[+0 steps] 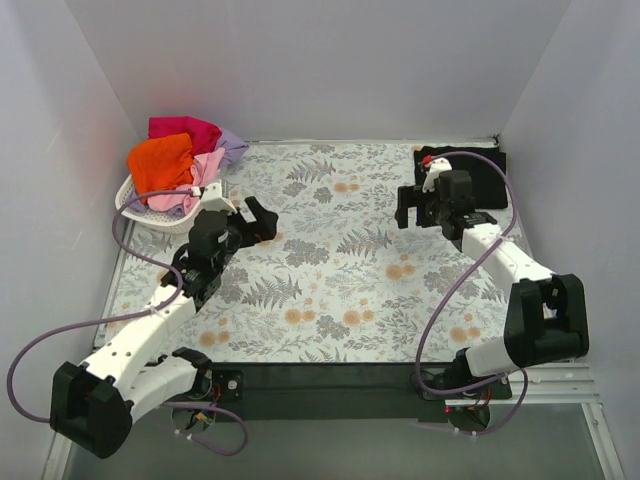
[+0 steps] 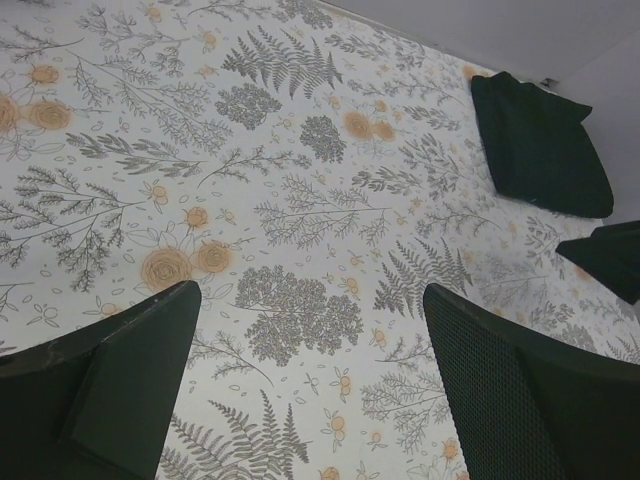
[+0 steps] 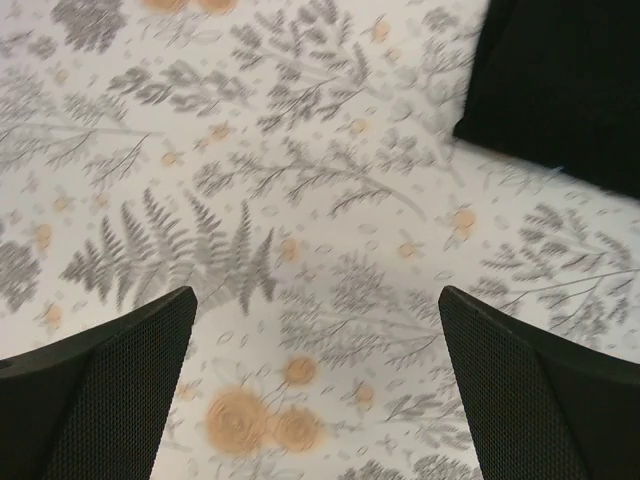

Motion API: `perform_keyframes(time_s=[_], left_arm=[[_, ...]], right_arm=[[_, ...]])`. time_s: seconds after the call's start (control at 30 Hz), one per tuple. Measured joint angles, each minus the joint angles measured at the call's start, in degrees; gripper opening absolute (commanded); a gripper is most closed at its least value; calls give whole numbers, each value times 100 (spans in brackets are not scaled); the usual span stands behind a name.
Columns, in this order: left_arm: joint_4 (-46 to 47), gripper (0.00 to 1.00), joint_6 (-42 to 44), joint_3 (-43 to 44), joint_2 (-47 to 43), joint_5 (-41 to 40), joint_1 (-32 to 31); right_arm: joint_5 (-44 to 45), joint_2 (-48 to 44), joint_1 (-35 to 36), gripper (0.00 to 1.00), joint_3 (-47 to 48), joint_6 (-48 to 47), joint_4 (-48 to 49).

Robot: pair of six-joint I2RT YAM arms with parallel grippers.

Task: Fold and stack the t-shirts
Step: Neatly place the folded tshirt to the corner

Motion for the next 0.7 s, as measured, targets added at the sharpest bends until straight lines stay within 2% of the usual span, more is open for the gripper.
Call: perform_keyframes(time_s=[0.13, 0.37, 0.7], left_arm=[[-48, 86, -20, -140, -332, -50, 0], [-122, 86, -20, -173, -470, -170, -31], [-136, 86, 2, -308, -817, -354, -87]], right_arm=[[-509, -535, 74, 98, -411, 229, -221], [-756, -1392, 74, 98, -597, 358, -317], [-855, -1556, 74, 98, -686, 415, -341]])
